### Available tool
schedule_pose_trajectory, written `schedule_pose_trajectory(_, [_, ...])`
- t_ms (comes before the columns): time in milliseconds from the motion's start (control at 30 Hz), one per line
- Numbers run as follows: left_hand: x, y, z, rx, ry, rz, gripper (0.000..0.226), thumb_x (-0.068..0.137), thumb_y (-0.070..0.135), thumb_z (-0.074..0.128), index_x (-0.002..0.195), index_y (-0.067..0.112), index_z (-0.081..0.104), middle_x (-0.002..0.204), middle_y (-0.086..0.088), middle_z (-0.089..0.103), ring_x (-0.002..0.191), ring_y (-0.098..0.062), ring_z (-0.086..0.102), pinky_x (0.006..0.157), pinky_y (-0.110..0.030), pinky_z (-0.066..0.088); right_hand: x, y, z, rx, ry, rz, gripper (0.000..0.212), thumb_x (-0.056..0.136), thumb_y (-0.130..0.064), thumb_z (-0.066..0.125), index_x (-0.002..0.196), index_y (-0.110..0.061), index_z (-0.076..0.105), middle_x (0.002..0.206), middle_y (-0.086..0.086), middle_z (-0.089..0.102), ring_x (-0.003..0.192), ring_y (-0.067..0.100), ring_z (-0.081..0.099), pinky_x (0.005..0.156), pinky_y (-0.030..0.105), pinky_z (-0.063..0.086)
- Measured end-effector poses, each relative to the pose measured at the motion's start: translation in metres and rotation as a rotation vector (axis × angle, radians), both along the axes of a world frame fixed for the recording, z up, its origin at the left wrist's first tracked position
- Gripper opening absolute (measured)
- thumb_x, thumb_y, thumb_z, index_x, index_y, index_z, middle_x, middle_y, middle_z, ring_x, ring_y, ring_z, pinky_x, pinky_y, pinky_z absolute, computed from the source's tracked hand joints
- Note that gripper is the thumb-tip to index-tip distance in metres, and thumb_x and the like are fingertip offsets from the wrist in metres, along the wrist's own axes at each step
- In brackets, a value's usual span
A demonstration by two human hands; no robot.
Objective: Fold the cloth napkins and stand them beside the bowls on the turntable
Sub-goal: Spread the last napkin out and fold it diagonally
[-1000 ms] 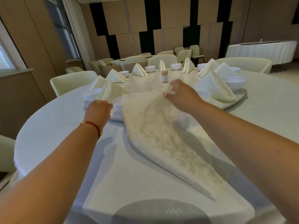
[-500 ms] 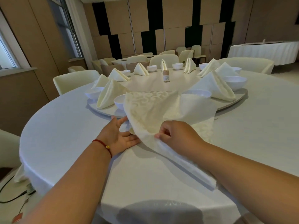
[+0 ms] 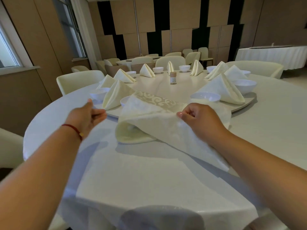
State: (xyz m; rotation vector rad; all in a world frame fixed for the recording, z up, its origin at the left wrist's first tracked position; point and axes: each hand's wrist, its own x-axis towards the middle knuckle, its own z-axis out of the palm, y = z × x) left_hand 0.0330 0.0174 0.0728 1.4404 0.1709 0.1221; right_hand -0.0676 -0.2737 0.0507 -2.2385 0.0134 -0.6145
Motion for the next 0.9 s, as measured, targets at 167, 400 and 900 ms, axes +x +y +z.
schedule_pose_trajectory(167, [0.000, 0.020, 0.014, 0.239, 0.137, -0.063, 0.051, 0.095, 0.051, 0.044, 0.098, 0.002, 0.059, 0.107, -0.019, 0.063, 0.097, -0.029, 0.063, 0.084, -0.039, 0.054, 0.009, 0.002, 0.009, -0.030, 0.054, 0.000, 0.033, 0.093, -0.033, 0.059, 0.066, -0.018, 0.051, 0.058, -0.005, 0.047, 0.052, 0.009, 0.042, 0.051, 0.023, 0.031])
schedule_pose_trajectory(400, [-0.040, -0.023, -0.052, -0.021, 0.300, -0.327, 0.055, 0.080, 0.052, 0.063, 0.107, 0.005, 0.063, 0.102, -0.014, 0.067, 0.080, -0.022, 0.067, 0.057, -0.026, 0.058, 0.014, 0.004, 0.011, 0.060, 0.042, -0.022, 0.030, 0.095, -0.031, 0.056, 0.072, -0.013, 0.054, 0.057, -0.002, 0.048, 0.049, 0.013, 0.042, 0.050, 0.025, 0.032])
schedule_pose_trajectory(900, [-0.005, -0.010, 0.050, 0.829, -0.349, 0.071, 0.065, 0.100, 0.052, 0.021, 0.097, 0.004, 0.065, 0.089, -0.010, 0.062, 0.093, -0.035, 0.060, 0.089, -0.044, 0.048, 0.007, -0.009, 0.063, -0.033, 0.045, 0.036, 0.033, 0.093, -0.037, 0.058, 0.070, -0.015, 0.057, 0.061, 0.000, 0.050, 0.050, 0.012, 0.042, 0.047, 0.021, 0.034])
